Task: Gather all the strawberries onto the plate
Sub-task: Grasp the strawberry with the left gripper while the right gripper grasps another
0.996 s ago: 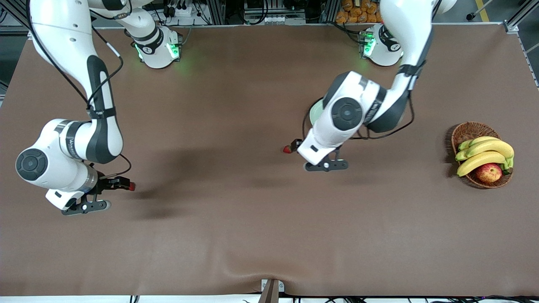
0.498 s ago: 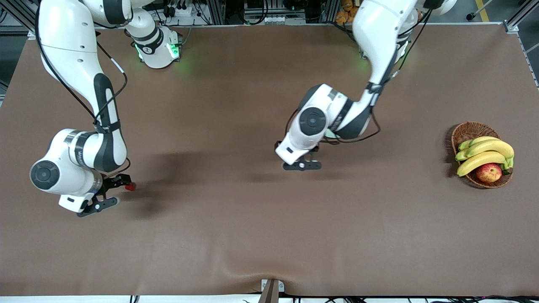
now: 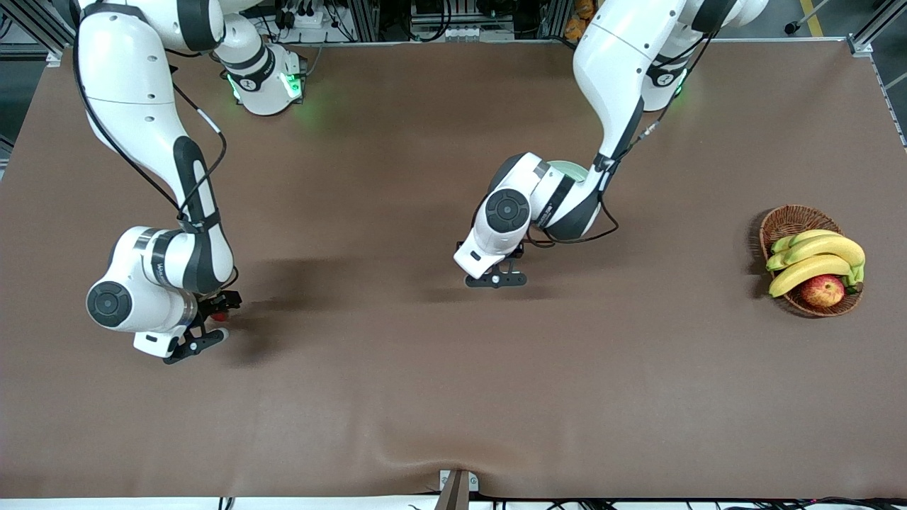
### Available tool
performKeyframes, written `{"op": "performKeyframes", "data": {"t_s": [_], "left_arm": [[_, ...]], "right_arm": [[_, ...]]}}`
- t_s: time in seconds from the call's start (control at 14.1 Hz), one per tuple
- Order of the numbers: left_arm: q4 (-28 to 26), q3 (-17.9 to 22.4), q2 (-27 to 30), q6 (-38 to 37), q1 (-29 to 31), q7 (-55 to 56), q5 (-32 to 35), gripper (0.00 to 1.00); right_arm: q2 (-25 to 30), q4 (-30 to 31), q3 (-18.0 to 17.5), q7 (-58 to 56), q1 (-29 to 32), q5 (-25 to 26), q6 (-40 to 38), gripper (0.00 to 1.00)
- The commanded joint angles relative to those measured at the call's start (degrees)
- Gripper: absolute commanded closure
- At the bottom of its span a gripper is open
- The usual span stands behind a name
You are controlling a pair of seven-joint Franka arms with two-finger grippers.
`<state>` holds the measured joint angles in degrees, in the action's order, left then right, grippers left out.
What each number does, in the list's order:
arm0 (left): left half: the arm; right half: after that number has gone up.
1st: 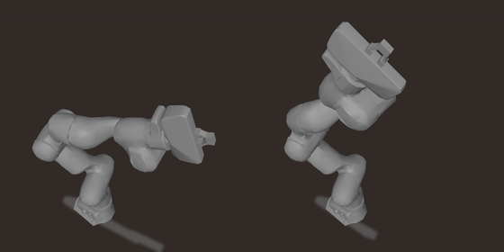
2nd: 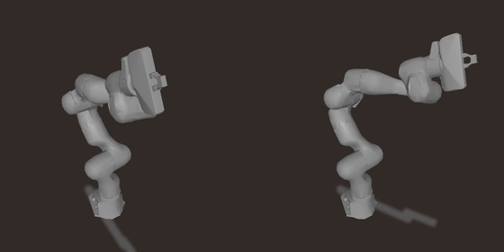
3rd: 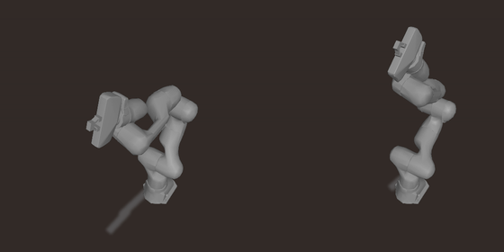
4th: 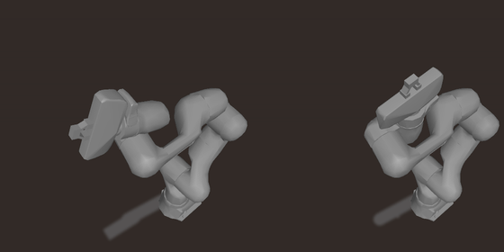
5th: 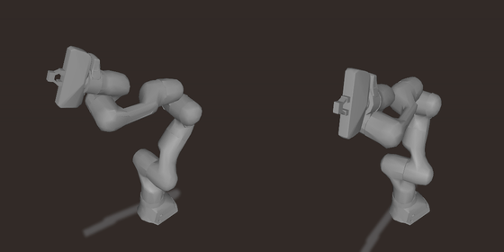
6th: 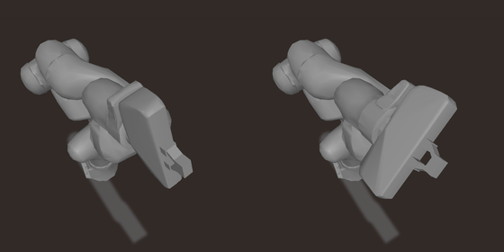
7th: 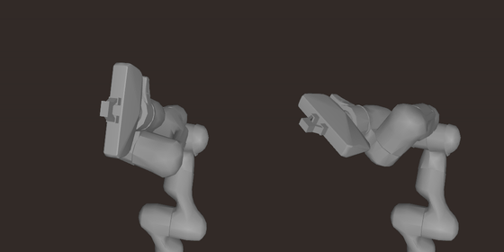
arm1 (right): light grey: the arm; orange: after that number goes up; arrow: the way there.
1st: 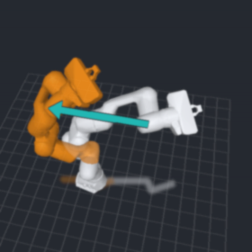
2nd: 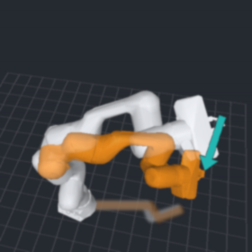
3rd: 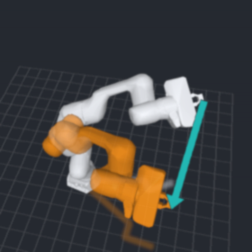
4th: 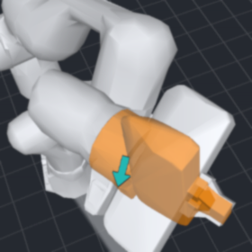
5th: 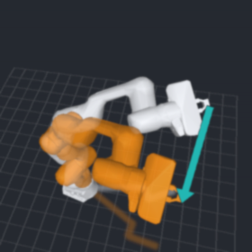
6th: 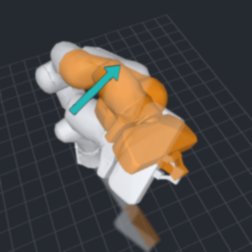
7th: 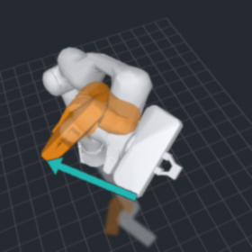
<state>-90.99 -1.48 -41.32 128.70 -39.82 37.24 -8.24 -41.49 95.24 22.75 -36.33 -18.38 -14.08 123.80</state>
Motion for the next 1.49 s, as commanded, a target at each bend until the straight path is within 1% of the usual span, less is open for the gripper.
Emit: {"op": "performKeyframes", "data": {"t_s": [0.0,0.21,0.43,0.57,0.78,0.92,1.0,1.07,1.21,1.28,1.35,1.42], "left_arm": [[-0.77,0.25,-0.34,1.37,-0.96,1.08,1.29,0.22],[-2.00,0.25,-0.34,1.37,-1.05,1.17,1.29,0.25],[-3.14,0.25,-0.34,2.08,-1.40,1.17,1.29,0.34],[-3.23,0.25,-0.34,2.16,-1.40,1.17,1.29,0.37],[-3.23,0.25,-0.34,2.69,-1.49,1.17,1.29,0.54],[-3.23,0.25,-0.25,2.60,-1.32,0.91,1.29,0.76],[-3.14,0.25,-0.25,2.69,-1.31,0.90,1.29,0.86],[-3.14,0.25,0.01,2.60,-1.31,0.99,1.29,0.91],[-3.32,0.16,1.15,1.73,-0.70,0.99,1.29,0.91],[-3.32,0.16,2.29,-0.80,-0.61,0.64,1.29,0.90],[-3.23,0.25,3.69,-3.52,-0.35,0.29,1.29,0.89],[-3.58,0.25,5.10,-5.03,-0.17,0.46,1.29,0.89]], "right_arm": [[-1.14,-0.23,-1.40,-5.13,3.16,0.02,2.57,0.00],[-1.41,-0.23,-1.48,-5.59,3.43,-0.07,2.76,0.00],[-1.41,-0.23,-2.71,-5.50,4.13,-0.33,2.76,0.00],[-1.41,-0.23,-3.06,-5.50,4.40,-1.55,2.67,0.00],[-1.41,0.03,-3.15,-5.41,4.31,-2.18,2.06,0.00],[-1.23,0.99,-3.07,-5.50,4.14,-2.18,2.14,0.00],[-1.23,1.08,-3.07,-5.50,4.22,-2.18,2.06,0.00],[-1.23,1.43,-3.07,-5.50,4.31,-2.18,2.14,0.00],[-1.14,1.79,-3.15,-5.50,4.31,-2.18,2.32,0.00],[-0.97,1.79,-3.07,-5.50,4.40,-2.18,2.23,0.17],[-0.88,1.79,-3.15,-5.41,4.57,-2.18,2.14,0.48],[-0.88,1.70,-3.15,-5.41,4.84,-2.35,2.14,0.63]]}}
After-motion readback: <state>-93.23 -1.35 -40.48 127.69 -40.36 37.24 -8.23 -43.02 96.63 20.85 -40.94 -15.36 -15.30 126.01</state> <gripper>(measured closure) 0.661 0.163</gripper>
